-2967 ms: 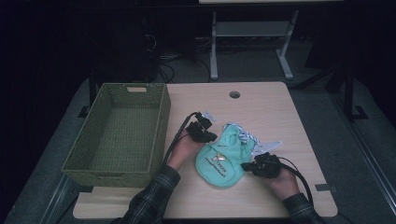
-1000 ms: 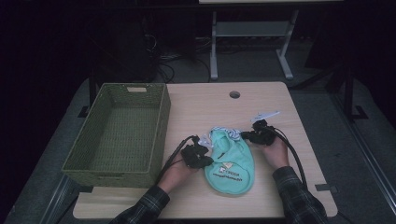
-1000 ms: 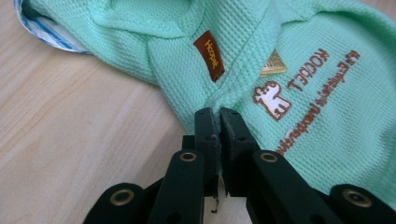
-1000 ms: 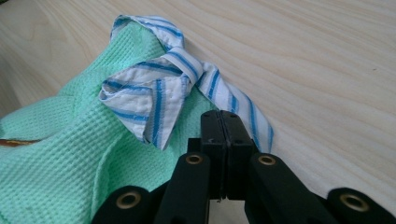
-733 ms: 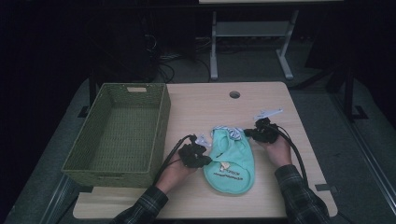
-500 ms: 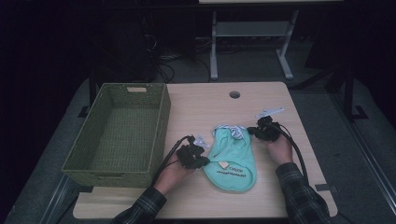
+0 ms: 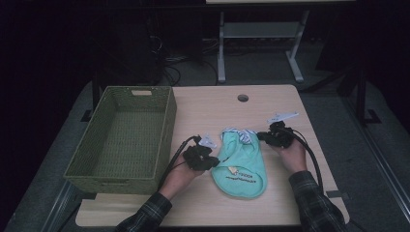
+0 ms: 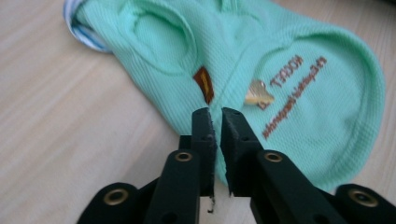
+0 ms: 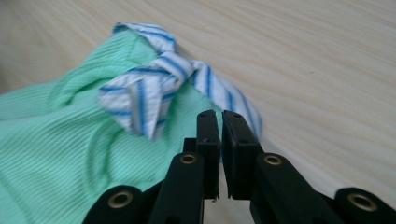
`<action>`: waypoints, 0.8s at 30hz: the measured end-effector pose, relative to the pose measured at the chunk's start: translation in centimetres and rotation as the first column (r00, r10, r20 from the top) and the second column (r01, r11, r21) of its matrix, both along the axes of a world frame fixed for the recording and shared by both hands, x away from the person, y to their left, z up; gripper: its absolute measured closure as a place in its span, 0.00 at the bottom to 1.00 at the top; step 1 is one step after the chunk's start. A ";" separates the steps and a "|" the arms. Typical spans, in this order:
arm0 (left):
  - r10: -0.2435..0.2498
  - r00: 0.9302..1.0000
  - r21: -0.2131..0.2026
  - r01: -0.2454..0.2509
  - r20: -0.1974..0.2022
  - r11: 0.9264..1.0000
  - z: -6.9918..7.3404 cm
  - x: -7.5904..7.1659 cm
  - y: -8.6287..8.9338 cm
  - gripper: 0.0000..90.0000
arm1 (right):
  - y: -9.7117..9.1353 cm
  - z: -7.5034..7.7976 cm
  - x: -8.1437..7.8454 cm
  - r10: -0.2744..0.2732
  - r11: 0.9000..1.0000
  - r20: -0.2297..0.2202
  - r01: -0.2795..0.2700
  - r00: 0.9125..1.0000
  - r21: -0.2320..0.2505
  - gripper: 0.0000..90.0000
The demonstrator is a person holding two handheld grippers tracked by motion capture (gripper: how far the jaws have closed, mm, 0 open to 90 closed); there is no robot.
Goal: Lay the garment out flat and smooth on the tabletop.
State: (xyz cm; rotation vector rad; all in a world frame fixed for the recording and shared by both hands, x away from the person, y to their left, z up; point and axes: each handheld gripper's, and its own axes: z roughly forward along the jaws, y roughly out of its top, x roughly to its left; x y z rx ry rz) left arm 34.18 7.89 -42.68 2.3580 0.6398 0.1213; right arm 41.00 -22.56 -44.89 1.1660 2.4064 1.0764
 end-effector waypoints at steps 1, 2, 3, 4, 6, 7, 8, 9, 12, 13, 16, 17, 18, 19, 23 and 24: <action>-0.003 1.000 -0.001 0.003 0.003 1.000 0.1 0.1 -0.1 0.96 | -0.1 0.2 -0.4 0.004 1.000 -0.011 -0.004 1.000 0.012 0.99; -0.006 1.000 -0.002 0.006 0.005 1.000 0.2 0.3 -0.2 0.97 | -0.1 0.2 -0.7 0.003 1.000 -0.009 -0.002 1.000 0.021 1.00; -0.004 1.000 -0.006 0.004 0.008 1.000 0.2 0.6 -0.4 0.99 | -0.2 0.3 -1.1 0.002 1.000 -0.005 -0.001 1.000 0.023 1.00; 0.004 1.000 -0.013 -0.004 0.010 1.000 0.2 0.8 -0.6 0.99 | -0.3 0.3 -1.4 0.012 1.000 -0.006 -0.012 1.000 0.028 1.00; 0.002 1.000 -0.004 -0.002 0.012 1.000 0.1 1.2 -0.8 0.99 | -0.3 0.4 -2.0 0.026 0.999 -0.026 -0.026 0.999 0.028 1.00; 0.003 1.000 -0.005 -0.003 0.011 1.000 0.1 1.4 -1.0 0.99 | -0.3 0.5 -2.3 0.035 0.999 -0.022 -0.035 0.999 0.027 1.00; 0.009 1.000 -0.009 -0.009 0.010 1.000 -0.1 1.6 -1.2 0.99 | -0.3 0.6 -2.7 0.037 0.999 -0.023 -0.036 0.999 0.035 1.00; 0.007 1.000 -0.004 -0.006 0.012 1.000 -0.2 1.8 -1.2 0.99 | -0.3 0.6 -3.1 0.043 0.998 -0.024 -0.042 0.999 0.038 1.00; 0.013 1.000 -0.001 -0.013 0.010 1.000 -0.6 2.5 -1.6 0.99 | -0.3 0.5 -4.0 0.060 0.997 -0.032 -0.059 0.998 0.043 1.00; 0.010 1.000 0.002 -0.010 0.010 1.000 -0.8 2.8 -1.8 0.99 | -0.3 0.4 -4.4 0.066 0.997 -0.028 -0.065 0.997 0.046 1.00; 0.006 1.000 0.009 -0.006 0.004 1.000 -1.5 3.2 -2.2 0.99 | -0.3 0.1 -5.5 0.083 0.995 -0.037 -0.081 0.996 0.051 1.00; 0.005 1.000 0.017 -0.005 -0.002 1.000 -1.8 3.3 -2.3 0.99 | -0.3 0.0 -5.9 0.083 0.995 -0.033 -0.081 0.996 0.060 1.00; 0.002 1.000 0.026 -0.002 0.003 1.000 -2.0 3.3 -2.4 0.99 | -0.2 -0.1 -6.4 0.090 0.994 -0.046 -0.087 0.995 0.065 1.00; 0.001 1.000 0.028 -0.001 -0.004 1.000 -2.2 3.4 -2.5 0.99 | -0.2 -0.1 -6.6 0.094 0.994 -0.054 -0.091 0.994 0.060 1.00; -0.009 1.000 0.043 0.009 -0.001 0.999 -2.7 3.4 -2.8 0.99 | 0.4 -0.8 -7.9 0.112 0.993 -0.060 -0.111 0.992 0.029 1.00; -0.010 1.000 0.048 0.010 -0.003 0.999 -2.7 3.4 -2.9 0.99 | 0.5 -1.0 -8.1 0.120 0.993 -0.059 -0.119 0.991 0.018 1.00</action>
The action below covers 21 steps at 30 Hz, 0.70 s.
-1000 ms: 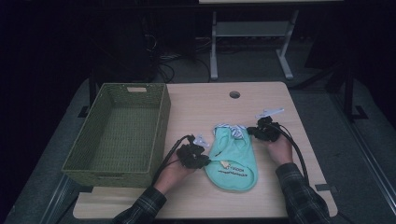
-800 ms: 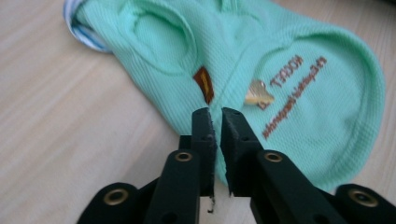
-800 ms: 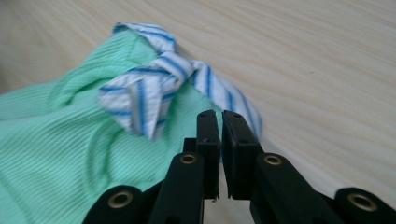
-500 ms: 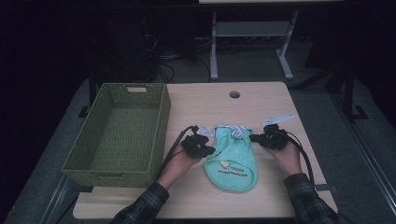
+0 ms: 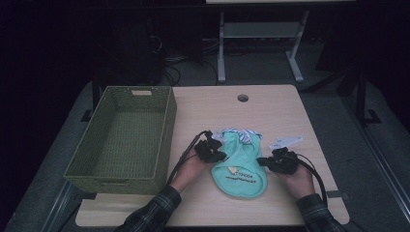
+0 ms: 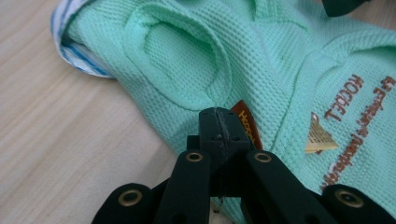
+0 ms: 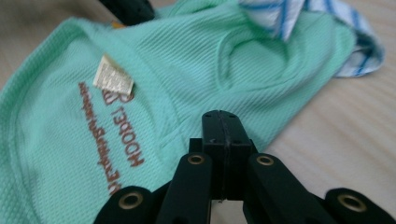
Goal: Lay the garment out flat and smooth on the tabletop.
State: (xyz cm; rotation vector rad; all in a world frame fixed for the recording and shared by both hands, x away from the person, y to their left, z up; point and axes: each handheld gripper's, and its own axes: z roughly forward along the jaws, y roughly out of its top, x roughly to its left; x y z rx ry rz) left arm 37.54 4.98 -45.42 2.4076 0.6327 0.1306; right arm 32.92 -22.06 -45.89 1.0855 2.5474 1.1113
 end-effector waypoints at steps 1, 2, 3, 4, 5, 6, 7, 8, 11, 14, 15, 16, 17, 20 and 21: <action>-0.001 1.000 0.005 0.001 0.001 1.000 -0.1 0.0 -0.1 0.99 | 0.1 -0.1 -0.2 -0.002 1.000 0.000 0.002 1.000 0.001 1.00; -0.006 1.000 0.012 0.006 0.003 1.000 -0.1 0.0 -0.1 0.99 | 0.1 -0.2 -0.4 -0.002 1.000 -0.007 0.002 1.000 -0.007 1.00; -0.008 1.000 0.016 0.008 0.004 1.000 -0.1 -0.1 -0.2 0.99 | 0.1 -0.4 -0.5 -0.001 1.000 -0.013 0.001 1.000 -0.006 1.00; -0.010 1.000 0.019 0.010 0.001 1.000 -0.2 -0.1 -0.2 0.99 | 0.1 -0.5 -0.5 0.004 1.000 -0.015 -0.004 1.000 -0.007 1.00; -0.012 1.000 0.021 0.012 0.003 1.000 -0.2 -0.1 -0.2 0.99 | 0.1 -0.6 -0.7 0.004 1.000 -0.026 -0.004 1.000 -0.008 1.00; -0.011 1.000 0.020 0.011 0.002 1.000 -0.2 -0.1 -0.2 0.99 | 0.1 -0.7 -0.8 0.005 1.000 -0.035 -0.006 0.999 -0.015 1.00; -0.014 1.000 0.023 0.014 0.002 1.000 -0.2 -0.1 -0.2 0.99 | 0.1 -0.8 -0.9 0.008 1.000 -0.035 -0.009 0.999 -0.021 1.00; -0.015 1.000 0.021 0.015 0.003 1.000 -0.2 -0.2 -0.2 0.99 | 0.1 -0.8 -1.0 0.010 1.000 -0.032 -0.011 0.999 -0.019 1.00; -0.025 1.000 0.023 0.025 -0.008 0.999 -0.2 -0.3 -0.1 0.99 | 0.0 -0.9 -1.1 0.007 1.000 -0.038 -0.008 0.999 -0.013 1.00; -0.026 1.000 0.009 0.026 -0.010 1.000 -0.3 -0.7 -0.1 0.99 | 0.0 -0.9 -1.0 0.012 1.000 -0.036 -0.012 0.999 -0.008 1.00; -0.035 0.999 0.020 0.035 -0.013 0.999 -0.2 -0.8 0.0 0.99 | -0.1 -0.9 -1.0 0.012 1.000 -0.032 -0.012 0.999 -0.012 1.00; -0.035 0.999 0.019 0.035 -0.014 0.999 -0.2 -1.0 0.0 0.99 | -0.1 -0.9 -1.0 0.010 1.000 -0.032 -0.011 0.999 -0.020 1.00; -0.040 0.999 0.023 0.041 -0.017 0.999 -0.2 -1.1 0.0 0.99 | -0.2 -0.9 -0.9 0.011 1.000 -0.027 -0.012 1.000 -0.022 1.00; -0.050 0.998 0.021 0.051 -0.026 0.999 -0.2 -1.9 0.0 0.99 | -0.4 -0.9 -0.8 0.000 1.000 -0.021 -0.001 1.000 -0.026 1.00; -0.044 0.999 0.010 0.044 -0.030 0.999 -0.2 -2.2 -0.1 0.99 | -0.5 -0.9 -0.8 -0.004 1.000 -0.020 0.003 1.000 -0.030 1.00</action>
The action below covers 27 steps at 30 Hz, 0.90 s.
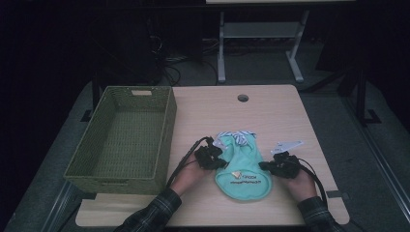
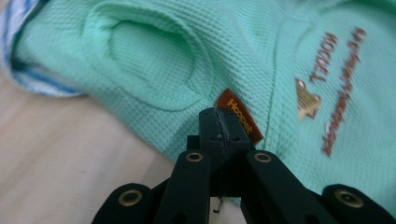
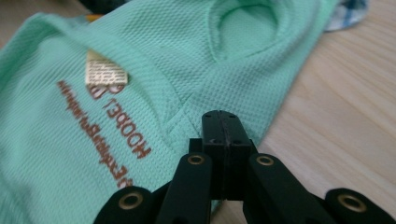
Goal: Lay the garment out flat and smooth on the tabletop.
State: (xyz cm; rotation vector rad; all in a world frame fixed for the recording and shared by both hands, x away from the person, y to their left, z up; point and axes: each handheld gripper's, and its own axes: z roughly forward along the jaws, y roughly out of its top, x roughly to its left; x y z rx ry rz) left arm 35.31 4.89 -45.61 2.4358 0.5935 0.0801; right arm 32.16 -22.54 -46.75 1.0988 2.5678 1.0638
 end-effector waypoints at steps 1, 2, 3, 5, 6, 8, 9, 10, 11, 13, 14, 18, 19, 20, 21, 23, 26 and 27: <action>-0.014 1.000 0.008 0.014 -0.001 1.000 0.0 -0.2 0.0 0.99 | -0.1 0.0 0.0 0.000 1.000 0.008 0.000 1.000 -0.008 1.00; -0.014 1.000 0.002 0.014 -0.003 1.000 0.0 -0.6 -0.2 0.99 | -0.2 0.0 0.1 0.000 1.000 0.013 0.000 1.000 -0.013 1.00; -0.018 1.000 0.001 0.018 -0.005 1.000 0.0 -0.8 -0.3 0.99 | -0.3 0.1 0.1 -0.010 1.000 0.006 0.010 1.000 -0.017 1.00; -0.029 1.000 0.002 0.029 -0.007 1.000 0.1 -1.4 -0.6 0.99 | -0.4 0.1 0.1 -0.019 1.000 0.015 0.019 1.000 -0.020 1.00; -0.041 0.999 0.007 0.041 -0.009 0.999 0.1 -1.6 -0.8 0.99 | -0.5 0.1 0.1 -0.022 1.000 0.013 0.022 1.000 -0.022 1.00; -0.063 0.998 0.015 0.063 -0.006 0.998 0.1 -2.0 -1.0 0.99 | -0.5 0.1 0.1 -0.028 0.999 0.025 0.029 0.999 -0.031 1.00; -0.057 0.998 0.000 0.057 -0.010 0.998 0.1 -2.3 -1.2 0.99 | -0.6 0.1 0.2 -0.029 0.999 0.029 0.030 0.999 -0.035 1.00; -0.059 0.998 -0.001 0.059 -0.012 0.998 0.1 -2.5 -1.3 0.99 | -0.6 0.1 0.2 -0.031 0.999 0.028 0.032 0.999 -0.034 1.00; -0.064 0.998 -0.005 0.064 -0.016 0.998 0.0 -2.7 -1.4 0.99 | -0.7 0.1 0.3 -0.036 0.999 0.029 0.037 0.999 -0.031 1.00; -0.079 0.997 0.000 0.079 -0.020 0.997 0.1 -2.9 -1.5 0.99 | -0.8 0.1 0.5 -0.037 0.999 0.025 0.037 0.999 -0.027 1.00; -0.077 0.997 -0.006 0.077 -0.023 0.997 0.1 -3.1 -1.6 0.99 | -0.9 0.1 0.6 -0.035 0.999 0.025 0.036 0.999 -0.028 1.00; -0.071 0.997 -0.003 0.071 -0.018 0.997 0.4 -3.0 -1.3 0.99 | -0.9 0.0 0.7 -0.028 0.999 0.026 0.029 0.999 -0.029 1.00; -0.059 0.998 -0.019 0.059 -0.015 0.998 0.4 -2.9 -1.2 0.99 | -0.9 0.1 0.7 -0.024 0.999 0.025 0.025 0.999 -0.031 1.00; -0.059 0.998 -0.016 0.059 -0.013 0.998 0.6 -2.7 -0.9 0.98 | -0.9 0.1 0.7 -0.022 0.999 0.024 0.023 0.999 -0.032 1.00; -0.041 0.999 -0.030 0.040 -0.010 0.999 0.8 -2.6 -0.8 0.96 | -0.9 0.1 0.8 -0.021 0.999 0.022 0.022 1.000 -0.030 1.00; -0.033 0.999 -0.035 0.033 0.002 0.999 1.3 -2.3 -0.3 0.93 | -0.9 0.1 0.8 -0.020 0.999 0.019 0.020 1.000 -0.030 0.99; -0.014 1.000 -0.042 0.015 0.021 0.999 2.1 -1.4 0.4 0.88 | -1.0 0.1 0.9 -0.010 0.999 0.017 0.011 1.000 -0.031 0.99; 0.001 0.999 -0.040 0.000 0.034 0.999 2.3 -0.9 0.8 0.87 | -1.0 0.1 0.9 -0.011 0.999 0.014 0.011 1.000 -0.030 0.99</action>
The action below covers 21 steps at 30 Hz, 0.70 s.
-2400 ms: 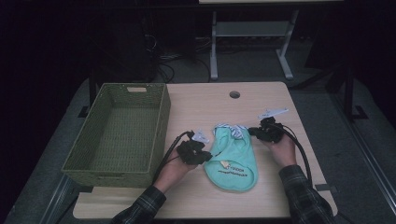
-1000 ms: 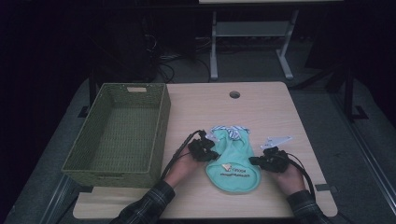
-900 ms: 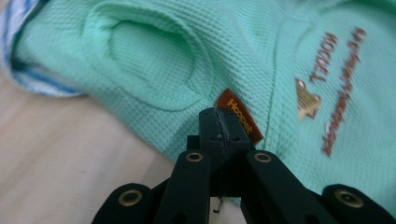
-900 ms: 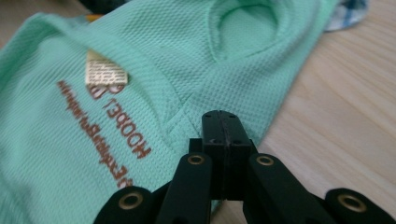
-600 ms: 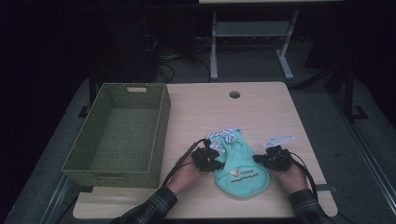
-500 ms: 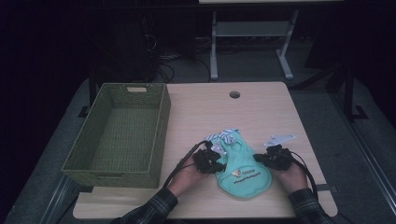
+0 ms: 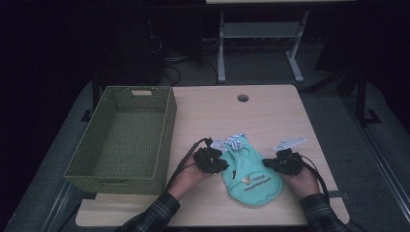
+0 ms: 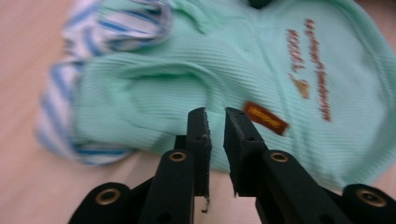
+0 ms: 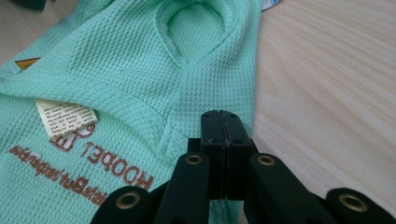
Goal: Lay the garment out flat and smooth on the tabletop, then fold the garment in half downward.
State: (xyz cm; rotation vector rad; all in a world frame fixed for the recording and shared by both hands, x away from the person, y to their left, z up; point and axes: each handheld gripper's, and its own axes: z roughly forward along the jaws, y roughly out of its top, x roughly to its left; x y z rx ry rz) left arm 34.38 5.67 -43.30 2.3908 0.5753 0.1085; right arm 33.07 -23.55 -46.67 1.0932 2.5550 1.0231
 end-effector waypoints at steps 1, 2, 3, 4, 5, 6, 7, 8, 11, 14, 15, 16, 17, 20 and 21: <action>0.018 1.000 -0.003 -0.018 0.003 1.000 0.1 0.2 0.2 0.85 | 0.0 0.0 0.0 -0.002 1.000 -0.002 0.002 1.000 0.009 0.99; 0.040 0.999 -0.012 -0.040 0.008 0.999 0.3 0.5 0.5 0.83 | 0.0 -0.1 0.0 -0.002 1.000 0.000 0.002 1.000 0.010 0.99; 0.062 0.998 -0.024 -0.062 0.013 0.998 0.4 0.8 0.7 0.81 | 0.0 -0.1 0.0 -0.003 1.000 0.000 0.003 1.000 0.010 0.99; 0.072 0.997 -0.019 -0.071 0.021 0.997 0.6 1.3 1.0 0.79 | 0.0 -0.1 0.0 -0.003 1.000 -0.002 0.003 1.000 0.010 0.99; 0.084 0.996 -0.014 -0.084 0.033 0.996 0.6 1.6 1.2 0.77 | 0.0 -0.1 0.0 -0.003 1.000 -0.002 0.003 1.000 0.011 0.99; 0.103 0.994 -0.014 -0.103 0.041 0.995 0.7 2.0 1.4 0.76 | -0.1 0.0 0.0 0.000 1.000 -0.005 0.000 1.000 0.009 0.99; 0.116 0.992 -0.018 -0.115 0.046 0.993 0.8 2.4 1.6 0.75 | -0.1 -0.1 0.1 0.000 1.000 -0.005 0.000 1.000 0.011 0.99; 0.134 0.989 -0.008 -0.133 0.059 0.991 0.9 2.7 1.8 0.73 | -0.1 -0.1 0.0 -0.003 1.000 -0.008 0.003 1.000 0.012 0.99; 0.183 0.981 -0.037 -0.180 0.068 0.983 0.9 3.7 2.1 0.68 | 0.0 -0.1 -0.1 0.003 1.000 0.003 -0.003 1.000 0.003 0.99; 0.201 0.978 -0.047 -0.198 0.058 0.979 0.6 4.3 2.2 0.64 | 0.0 -0.1 -0.2 -0.005 1.000 -0.003 0.005 1.000 0.011 0.99; 0.205 0.977 -0.045 -0.203 0.052 0.978 0.4 4.5 2.2 0.63 | 0.0 -0.1 -0.2 -0.005 1.000 -0.003 0.005 1.000 0.012 0.99; 0.201 0.978 -0.040 -0.199 0.047 0.979 0.1 4.7 2.2 0.61 | 0.0 -0.1 -0.2 -0.005 1.000 -0.004 0.005 1.000 0.011 0.99; 0.202 0.979 -0.044 -0.200 0.035 0.979 -0.2 4.9 2.2 0.60 | 0.0 -0.1 -0.2 -0.005 1.000 -0.004 0.005 1.000 0.011 0.99; 0.197 0.980 -0.044 -0.196 0.028 0.980 -0.8 5.2 2.1 0.58 | 0.0 -0.1 -0.2 -0.006 1.000 -0.003 0.006 1.000 0.010 0.99; 0.194 0.981 -0.045 -0.193 0.018 0.980 -0.9 5.3 2.1 0.57 | 0.0 -0.1 -0.2 -0.006 1.000 -0.003 0.006 1.000 0.009 0.99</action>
